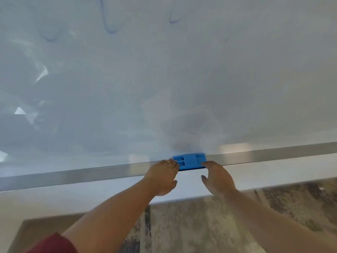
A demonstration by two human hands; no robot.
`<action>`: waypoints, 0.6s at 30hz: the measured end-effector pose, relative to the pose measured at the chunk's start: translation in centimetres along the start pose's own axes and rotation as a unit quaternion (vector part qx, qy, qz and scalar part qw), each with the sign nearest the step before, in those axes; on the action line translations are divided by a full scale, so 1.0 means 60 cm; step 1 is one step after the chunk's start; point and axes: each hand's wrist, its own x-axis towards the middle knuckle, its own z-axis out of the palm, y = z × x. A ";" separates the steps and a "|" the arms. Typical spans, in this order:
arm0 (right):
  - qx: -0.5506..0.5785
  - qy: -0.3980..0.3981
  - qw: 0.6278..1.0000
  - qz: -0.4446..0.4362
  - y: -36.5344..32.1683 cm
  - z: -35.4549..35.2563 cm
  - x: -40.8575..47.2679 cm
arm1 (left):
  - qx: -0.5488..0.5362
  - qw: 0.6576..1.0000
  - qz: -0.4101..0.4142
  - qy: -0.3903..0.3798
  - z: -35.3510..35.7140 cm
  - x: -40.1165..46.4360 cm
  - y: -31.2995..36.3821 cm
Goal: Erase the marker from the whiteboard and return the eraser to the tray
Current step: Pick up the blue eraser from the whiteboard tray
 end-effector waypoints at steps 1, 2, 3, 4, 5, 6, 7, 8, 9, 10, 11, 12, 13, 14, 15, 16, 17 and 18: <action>-0.007 -0.001 1.000 0.002 0.002 0.005 0.003 | -0.004 1.000 -0.011 0.013 0.003 0.012 0.005; 0.000 0.008 1.000 0.006 0.004 0.007 0.007 | -0.019 0.999 -0.027 0.029 0.007 0.022 0.007; -0.001 0.011 1.000 0.005 0.007 0.012 0.009 | -0.028 0.998 -0.042 0.041 0.015 0.032 0.012; -0.002 0.008 1.000 0.004 0.009 0.015 0.012 | -0.037 0.997 -0.050 0.050 0.018 0.042 0.019; -0.004 0.006 1.000 0.003 0.011 0.018 0.016 | -0.039 0.996 -0.063 0.052 0.025 0.053 0.024; -0.001 0.005 1.000 0.002 0.014 0.021 0.020 | -0.035 0.995 -0.072 0.054 0.030 0.061 0.028; 0.000 0.006 1.000 -0.001 0.017 0.023 0.025 | -0.028 0.995 -0.079 0.062 0.035 0.070 0.030; 0.005 0.009 1.000 -0.005 0.020 0.023 0.028 | -0.015 0.994 -0.086 0.072 0.036 0.077 0.029; 0.005 0.010 1.000 -0.008 0.023 0.025 0.031 | -0.012 0.992 -0.092 0.080 0.040 0.083 0.029; 0.008 0.012 1.000 -0.015 0.029 0.028 0.034 | -0.011 0.991 -0.099 0.090 0.043 0.090 0.030; 0.013 0.013 1.000 -0.019 0.032 0.030 0.035 | -0.016 0.989 -0.106 0.098 0.045 0.095 0.030; 0.019 0.013 0.999 -0.023 0.036 0.032 0.036 | -0.020 0.988 -0.111 0.102 0.047 0.100 0.032; 0.022 0.009 0.999 -0.025 0.041 0.033 0.037 | -0.024 0.988 -0.116 0.104 0.050 0.104 0.033; 0.025 0.007 0.999 -0.028 0.046 0.035 0.036 | -0.027 0.987 -0.118 0.108 0.052 0.107 0.035; 0.027 0.005 0.999 -0.031 0.050 0.036 0.035 | -0.032 0.986 -0.116 0.115 0.053 0.109 0.036; 0.030 0.005 0.999 -0.034 0.054 0.036 0.035 | -0.036 0.986 -0.113 0.120 0.052 0.109 0.037; 0.028 0.010 0.999 -0.039 0.057 0.035 0.034 | -0.042 0.985 -0.107 0.130 0.052 0.110 0.038; 0.021 0.018 0.999 -0.045 0.059 0.032 0.034 | -0.051 0.984 -0.100 0.140 0.049 0.110 0.038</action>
